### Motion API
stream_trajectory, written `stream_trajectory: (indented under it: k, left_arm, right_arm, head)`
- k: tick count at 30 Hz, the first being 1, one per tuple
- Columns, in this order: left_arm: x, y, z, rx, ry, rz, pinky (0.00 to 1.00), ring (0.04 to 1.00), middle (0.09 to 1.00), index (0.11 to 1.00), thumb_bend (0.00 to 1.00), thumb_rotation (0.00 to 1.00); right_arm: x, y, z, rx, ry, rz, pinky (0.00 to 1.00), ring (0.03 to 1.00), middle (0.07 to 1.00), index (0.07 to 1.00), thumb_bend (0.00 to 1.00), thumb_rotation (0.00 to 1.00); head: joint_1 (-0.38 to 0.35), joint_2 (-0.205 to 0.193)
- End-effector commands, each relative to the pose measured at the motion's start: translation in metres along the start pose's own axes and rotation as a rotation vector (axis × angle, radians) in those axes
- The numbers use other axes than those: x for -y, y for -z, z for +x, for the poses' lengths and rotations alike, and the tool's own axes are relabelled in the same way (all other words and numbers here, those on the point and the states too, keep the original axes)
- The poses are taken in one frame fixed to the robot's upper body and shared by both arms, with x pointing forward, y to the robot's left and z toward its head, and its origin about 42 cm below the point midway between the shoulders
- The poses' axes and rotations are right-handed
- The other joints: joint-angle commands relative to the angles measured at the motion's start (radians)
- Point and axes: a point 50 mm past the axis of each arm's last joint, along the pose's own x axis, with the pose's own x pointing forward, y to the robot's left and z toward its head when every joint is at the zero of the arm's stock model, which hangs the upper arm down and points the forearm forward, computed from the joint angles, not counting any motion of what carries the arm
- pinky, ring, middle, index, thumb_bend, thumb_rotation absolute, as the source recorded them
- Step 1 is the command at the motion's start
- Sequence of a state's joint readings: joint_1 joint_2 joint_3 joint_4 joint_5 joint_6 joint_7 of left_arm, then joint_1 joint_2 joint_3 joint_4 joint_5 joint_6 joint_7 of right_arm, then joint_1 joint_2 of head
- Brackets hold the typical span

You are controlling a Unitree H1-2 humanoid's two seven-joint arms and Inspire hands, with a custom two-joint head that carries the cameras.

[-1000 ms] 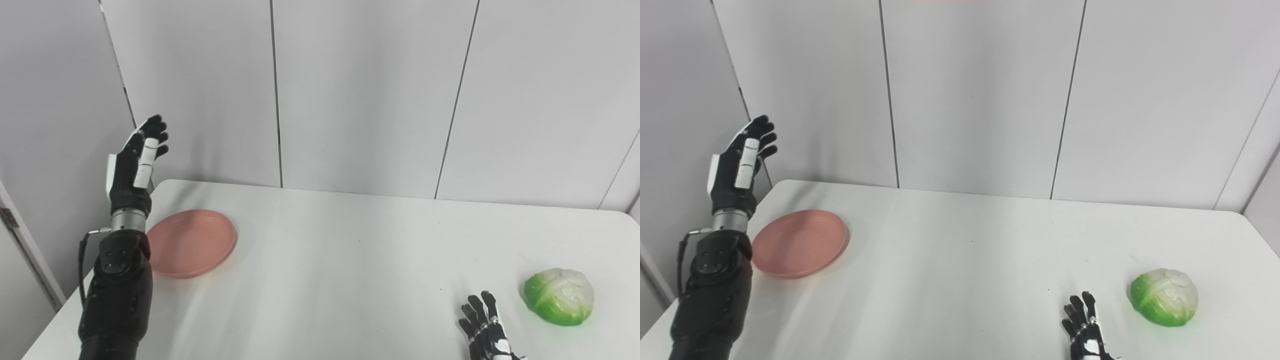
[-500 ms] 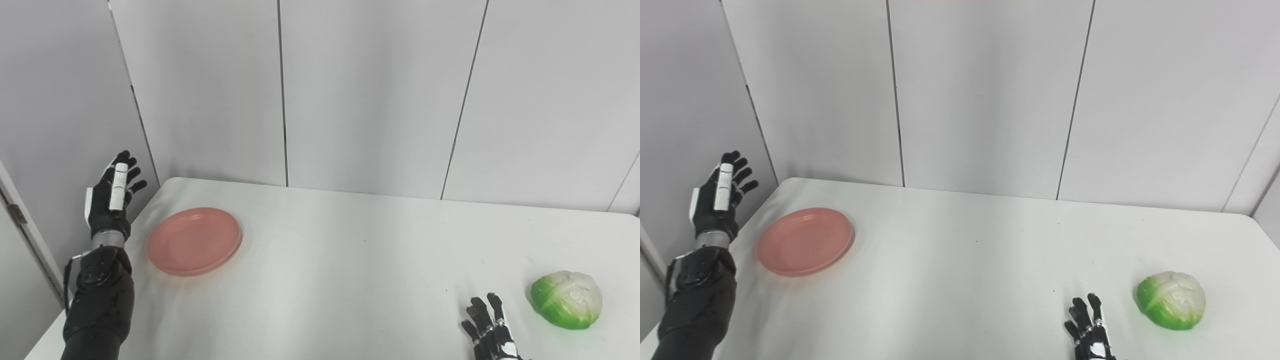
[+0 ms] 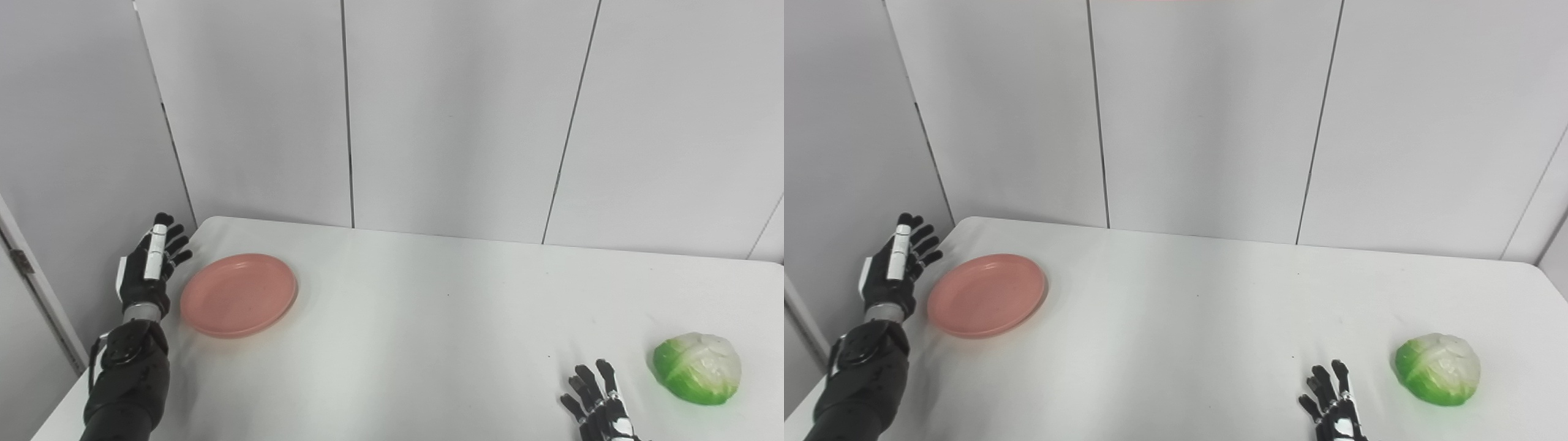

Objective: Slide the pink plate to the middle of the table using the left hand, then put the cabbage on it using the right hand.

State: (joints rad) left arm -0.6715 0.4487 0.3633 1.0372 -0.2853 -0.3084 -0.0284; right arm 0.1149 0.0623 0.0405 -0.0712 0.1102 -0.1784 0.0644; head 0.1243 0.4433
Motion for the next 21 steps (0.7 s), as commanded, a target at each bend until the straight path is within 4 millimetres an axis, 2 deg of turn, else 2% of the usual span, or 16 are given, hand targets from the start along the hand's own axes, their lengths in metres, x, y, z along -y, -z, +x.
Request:
stream_trajectory:
  k: [1,6,12,15,21]
  left_arm:
    - [0.003,-0.027,0.014,0.089,0.021,0.019,0.73,0.790,0.806,0.788,0.84,0.80]
    - [0.004,-0.018,0.011,0.065,0.031,0.009,0.74,0.799,0.813,0.783,0.82,0.80]
    - [-0.001,-0.009,0.007,0.028,0.015,0.003,0.75,0.797,0.807,0.784,0.87,0.79]
    - [-0.003,-0.005,0.005,0.018,0.019,0.020,0.75,0.799,0.805,0.790,0.85,0.81]
    - [0.007,0.002,-0.002,0.009,0.067,-0.007,0.71,0.772,0.783,0.774,0.86,0.79]
  right_arm:
    - [0.002,0.018,-0.024,-0.121,0.014,0.010,0.89,0.923,0.923,0.974,0.74,1.00]
    - [0.001,0.016,-0.025,-0.122,0.019,0.016,0.88,0.915,0.917,0.970,0.73,1.00]
    - [0.003,0.014,-0.026,-0.124,0.020,0.020,0.88,0.913,0.915,0.969,0.73,1.00]
    - [0.003,0.014,-0.026,-0.124,0.017,0.021,0.88,0.912,0.915,0.971,0.72,1.00]
    - [0.004,0.013,-0.026,-0.127,0.019,0.022,0.87,0.910,0.911,0.967,0.73,1.00]
  head:
    - [-0.002,0.004]
    - [-0.007,0.010]
    - [-0.006,0.019]
    - [-0.006,0.021]
    - [-0.006,0.024]
